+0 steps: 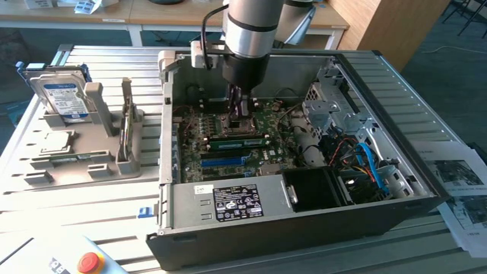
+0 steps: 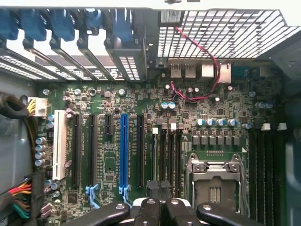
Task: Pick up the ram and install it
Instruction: 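Press down the ram until it locks into place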
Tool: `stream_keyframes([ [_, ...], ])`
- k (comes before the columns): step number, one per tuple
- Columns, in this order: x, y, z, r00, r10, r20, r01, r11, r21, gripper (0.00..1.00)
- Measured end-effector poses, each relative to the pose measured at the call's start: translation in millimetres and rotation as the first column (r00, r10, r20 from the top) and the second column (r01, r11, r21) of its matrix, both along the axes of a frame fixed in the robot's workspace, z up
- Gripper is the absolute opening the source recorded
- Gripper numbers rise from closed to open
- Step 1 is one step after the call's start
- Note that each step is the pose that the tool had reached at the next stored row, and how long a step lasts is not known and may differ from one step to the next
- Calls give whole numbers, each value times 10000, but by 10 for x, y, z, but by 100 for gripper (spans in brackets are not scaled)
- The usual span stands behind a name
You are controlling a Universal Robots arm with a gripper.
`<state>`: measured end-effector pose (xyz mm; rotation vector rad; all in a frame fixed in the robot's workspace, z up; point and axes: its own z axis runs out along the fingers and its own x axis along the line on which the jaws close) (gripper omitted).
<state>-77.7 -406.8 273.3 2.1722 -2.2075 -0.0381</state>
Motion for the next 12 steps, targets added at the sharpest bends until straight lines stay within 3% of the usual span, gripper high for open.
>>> stream_keyframes([
  [12,0,0,246,10000,1,-3,-1,10000,-6,10],
])
